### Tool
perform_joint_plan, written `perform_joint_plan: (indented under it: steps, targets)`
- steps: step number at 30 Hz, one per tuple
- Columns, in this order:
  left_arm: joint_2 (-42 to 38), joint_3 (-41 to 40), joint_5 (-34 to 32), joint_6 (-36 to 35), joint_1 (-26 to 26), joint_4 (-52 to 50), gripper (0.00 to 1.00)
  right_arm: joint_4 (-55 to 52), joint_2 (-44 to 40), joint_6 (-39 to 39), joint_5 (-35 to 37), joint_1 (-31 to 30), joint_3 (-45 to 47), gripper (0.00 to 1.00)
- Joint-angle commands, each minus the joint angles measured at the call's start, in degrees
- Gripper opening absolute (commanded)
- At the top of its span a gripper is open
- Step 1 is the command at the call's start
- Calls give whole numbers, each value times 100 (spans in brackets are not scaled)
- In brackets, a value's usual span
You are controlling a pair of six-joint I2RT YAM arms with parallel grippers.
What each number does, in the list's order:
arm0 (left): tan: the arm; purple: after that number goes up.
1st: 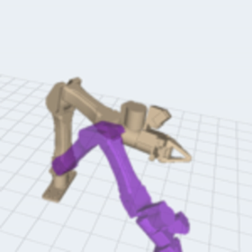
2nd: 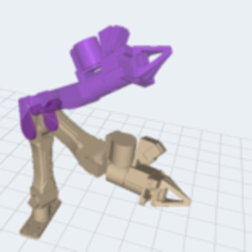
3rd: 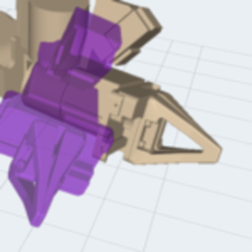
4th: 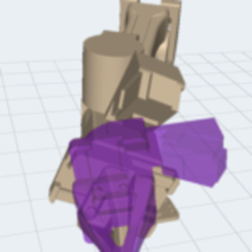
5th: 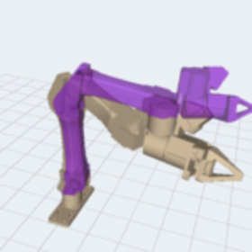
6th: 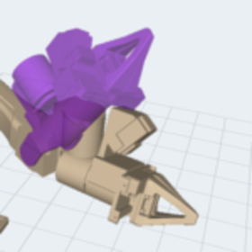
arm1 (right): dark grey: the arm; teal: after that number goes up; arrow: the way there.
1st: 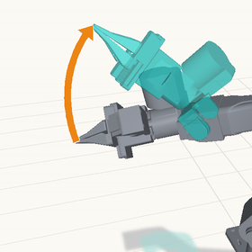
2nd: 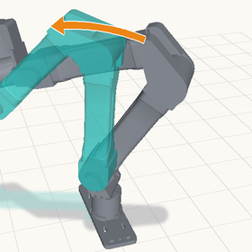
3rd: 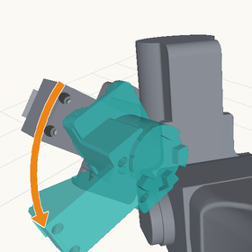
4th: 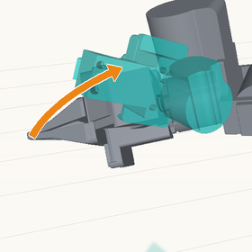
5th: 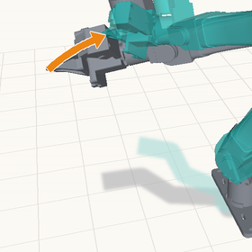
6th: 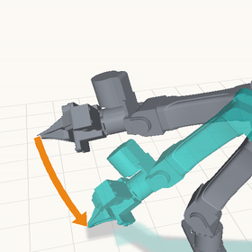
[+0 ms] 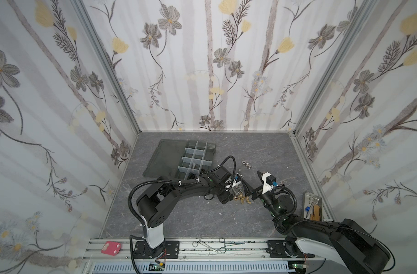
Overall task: Sort the screws and nuts into containers
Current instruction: Pick up the screw at the center of the table.
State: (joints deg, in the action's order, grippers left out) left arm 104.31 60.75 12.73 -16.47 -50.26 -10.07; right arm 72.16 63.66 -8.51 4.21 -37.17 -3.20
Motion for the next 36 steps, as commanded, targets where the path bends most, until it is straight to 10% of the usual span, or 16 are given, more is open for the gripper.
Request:
perform_joint_plan:
  steps: [1,18,36]
  targets:
    - [104,-34,-70,-49,-23,350,73,265,-15,52,-64,-13,4,100]
    - [157,-221,-435,-47,-22,841,25,262,-11,-151,193,-134,100,98]
    - [-1466,-498,-887,785,1000,1476,20,324,478,-106,555,-144,-147,99]
